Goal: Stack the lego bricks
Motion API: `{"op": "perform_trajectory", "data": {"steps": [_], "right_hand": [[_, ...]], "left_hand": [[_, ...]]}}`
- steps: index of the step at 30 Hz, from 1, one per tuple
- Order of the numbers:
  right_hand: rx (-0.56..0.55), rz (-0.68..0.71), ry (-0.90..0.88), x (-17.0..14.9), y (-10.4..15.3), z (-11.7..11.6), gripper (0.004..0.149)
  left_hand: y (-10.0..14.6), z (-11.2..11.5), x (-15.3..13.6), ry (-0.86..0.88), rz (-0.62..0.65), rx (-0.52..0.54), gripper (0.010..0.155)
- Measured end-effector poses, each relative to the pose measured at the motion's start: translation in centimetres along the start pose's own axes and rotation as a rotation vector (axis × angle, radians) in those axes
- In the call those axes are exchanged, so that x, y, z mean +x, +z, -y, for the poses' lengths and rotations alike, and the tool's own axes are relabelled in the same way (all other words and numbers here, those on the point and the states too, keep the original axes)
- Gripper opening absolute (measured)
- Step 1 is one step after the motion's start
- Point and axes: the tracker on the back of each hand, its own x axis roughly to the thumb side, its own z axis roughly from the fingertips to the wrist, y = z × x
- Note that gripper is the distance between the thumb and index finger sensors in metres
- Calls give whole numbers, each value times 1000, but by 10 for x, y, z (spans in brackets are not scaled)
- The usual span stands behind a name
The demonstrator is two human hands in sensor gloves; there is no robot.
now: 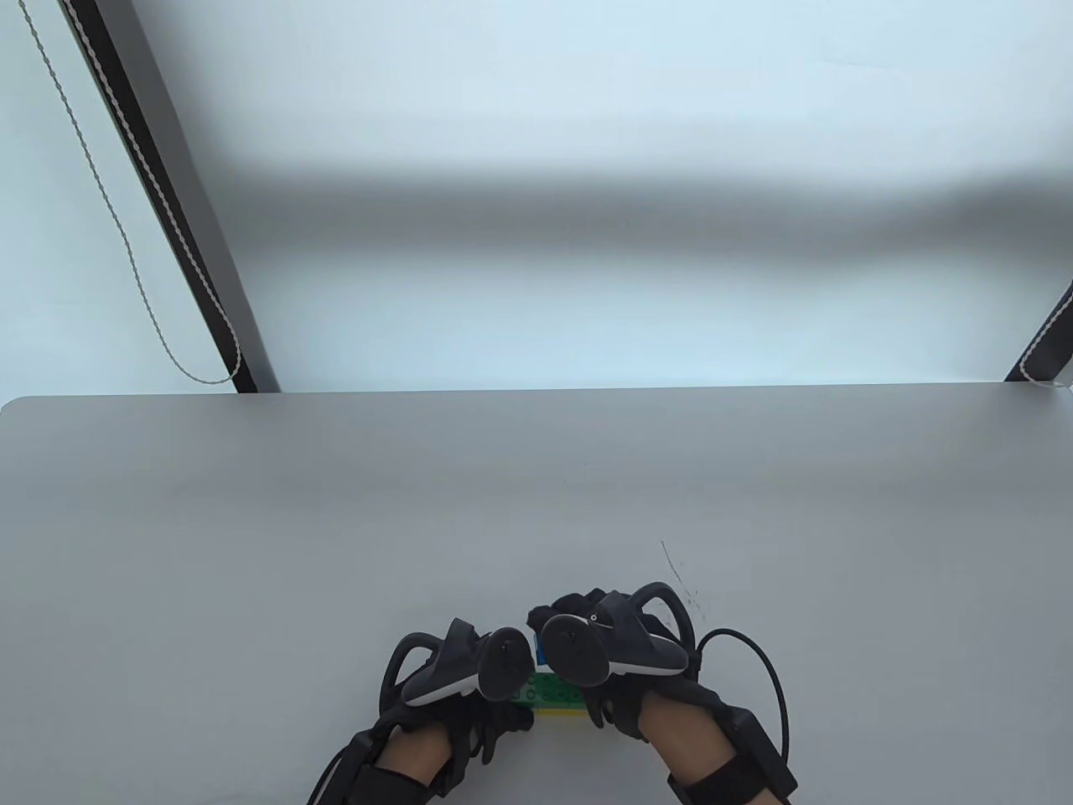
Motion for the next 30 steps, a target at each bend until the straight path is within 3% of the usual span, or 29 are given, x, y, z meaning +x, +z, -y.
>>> {"op": "perform_trajectory", "data": {"steps": [14, 30], "right_hand": [[18, 7, -75, 7, 17, -11, 67], [30, -17, -52, 6, 15, -22, 66]], "left_hand": [[0, 0, 0, 9, -4, -11, 67], [-1, 0, 0, 17, -18, -27, 67]]}}
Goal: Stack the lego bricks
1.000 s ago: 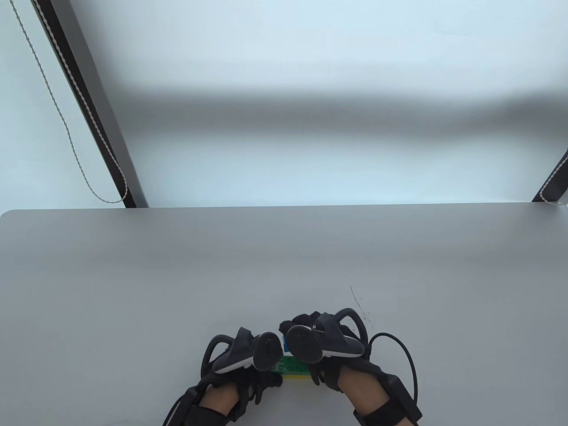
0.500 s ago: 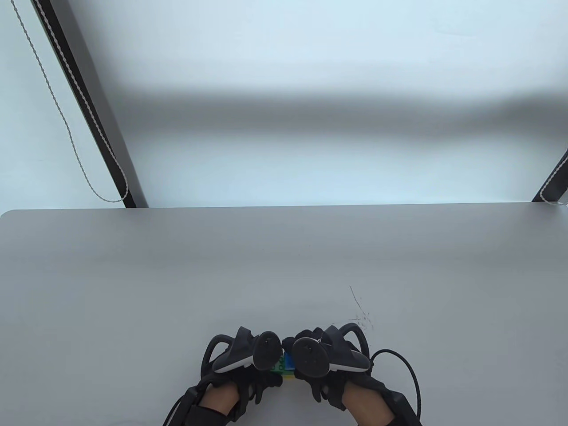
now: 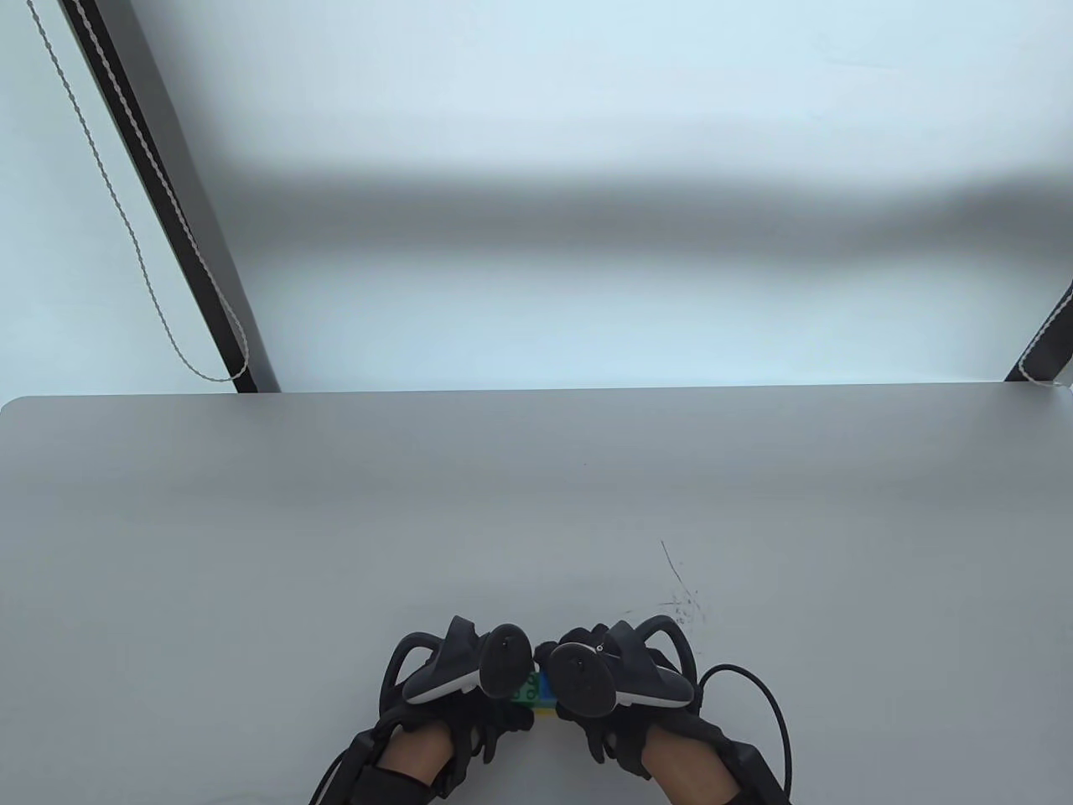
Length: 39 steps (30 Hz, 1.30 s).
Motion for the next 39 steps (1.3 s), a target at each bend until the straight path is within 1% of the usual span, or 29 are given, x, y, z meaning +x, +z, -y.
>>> {"op": "perform_trajectory", "data": {"steps": [9, 18, 22, 28, 35, 39], "right_hand": [[5, -30, 7, 1, 1, -3, 66], [4, -52, -63, -4, 2, -5, 66], [-20, -44, -97, -6, 5, -7, 66], [-44, -18, -77, -6, 7, -8, 66], [-46, -17, -101, -10, 9, -8, 66], [-40, -30, -144, -16, 12, -8, 65]], "left_hand": [[0, 0, 0, -1, -5, 0, 67], [0, 0, 0, 0, -11, 3, 67], [0, 0, 0, 4, -8, 3, 67], [1, 0, -2, 23, 1, -1, 67], [6, -2, -6, 52, 10, 14, 69], [9, -5, -9, 82, 13, 24, 69]]}}
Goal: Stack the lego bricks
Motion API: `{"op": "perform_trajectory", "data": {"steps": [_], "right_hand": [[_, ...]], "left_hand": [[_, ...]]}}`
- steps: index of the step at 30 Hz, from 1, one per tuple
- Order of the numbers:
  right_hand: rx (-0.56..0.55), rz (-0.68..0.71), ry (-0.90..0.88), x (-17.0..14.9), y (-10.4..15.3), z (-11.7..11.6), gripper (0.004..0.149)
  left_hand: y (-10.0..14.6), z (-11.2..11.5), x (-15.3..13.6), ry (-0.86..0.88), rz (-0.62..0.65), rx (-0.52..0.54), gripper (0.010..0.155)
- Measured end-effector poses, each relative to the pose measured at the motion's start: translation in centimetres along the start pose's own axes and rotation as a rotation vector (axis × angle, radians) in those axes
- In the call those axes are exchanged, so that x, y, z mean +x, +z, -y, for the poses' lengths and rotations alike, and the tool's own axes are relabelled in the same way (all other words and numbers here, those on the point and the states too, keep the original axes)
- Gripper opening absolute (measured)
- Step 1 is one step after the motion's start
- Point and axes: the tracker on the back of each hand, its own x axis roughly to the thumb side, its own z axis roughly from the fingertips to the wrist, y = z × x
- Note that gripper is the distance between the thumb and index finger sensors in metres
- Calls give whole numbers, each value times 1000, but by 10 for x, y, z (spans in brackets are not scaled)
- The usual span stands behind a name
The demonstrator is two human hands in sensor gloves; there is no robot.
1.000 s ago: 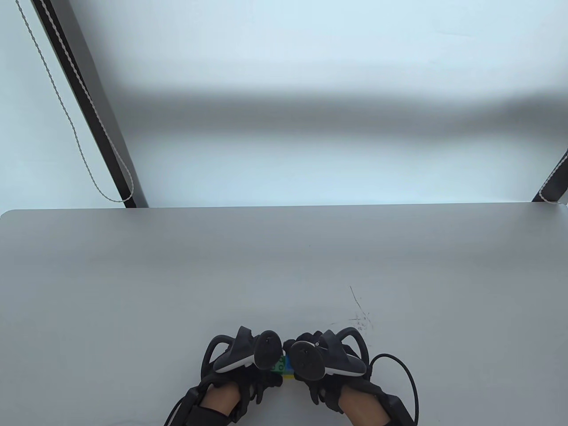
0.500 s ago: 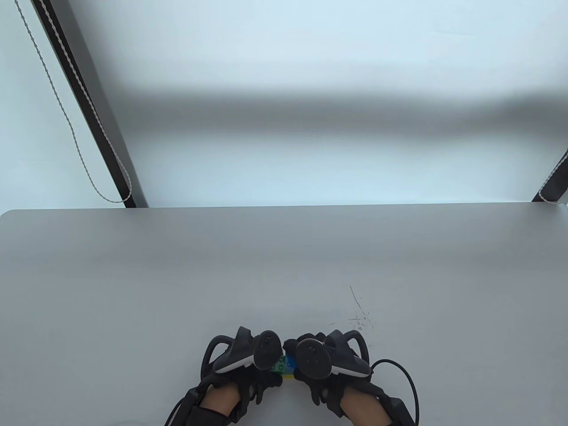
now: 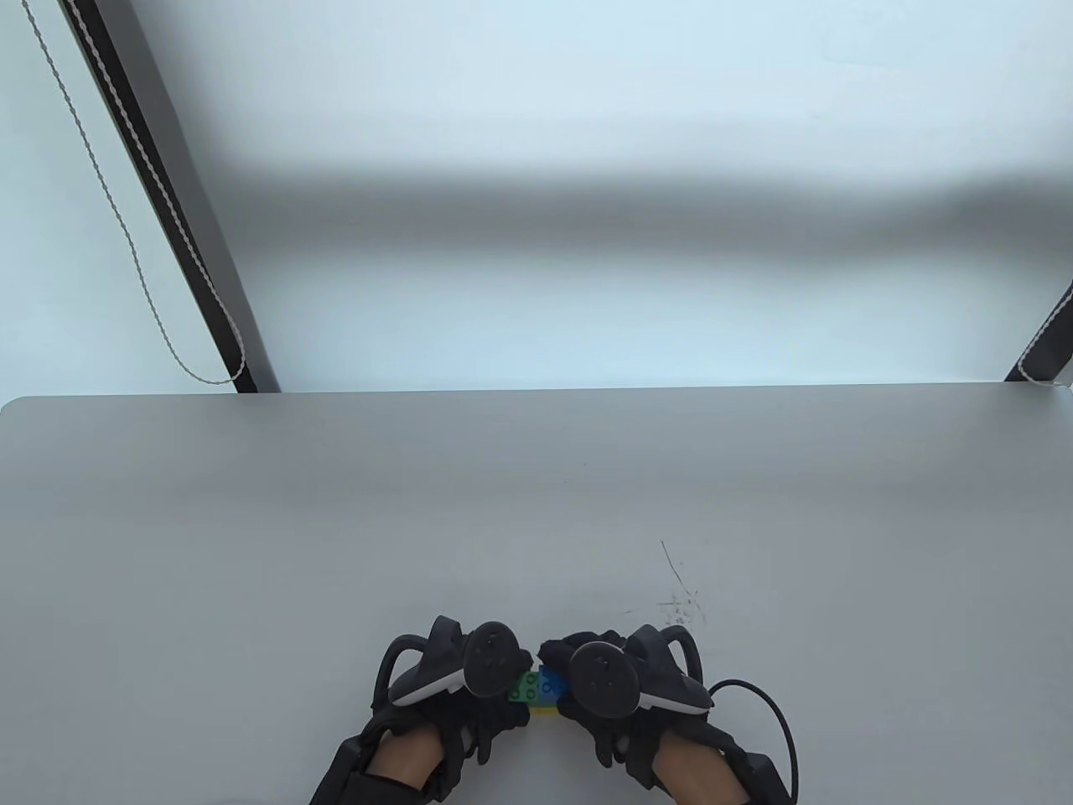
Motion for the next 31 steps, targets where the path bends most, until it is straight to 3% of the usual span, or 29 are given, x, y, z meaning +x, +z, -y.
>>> {"op": "perform_trajectory", "data": {"steps": [18, 31], "right_hand": [[-94, -106, -93, -39, 22, 29, 64], [-121, -217, -49, -68, 32, 32, 68]], "left_hand": [[18, -24, -12, 131, 11, 107, 67], [30, -35, -38, 171, -85, 228, 72]]}}
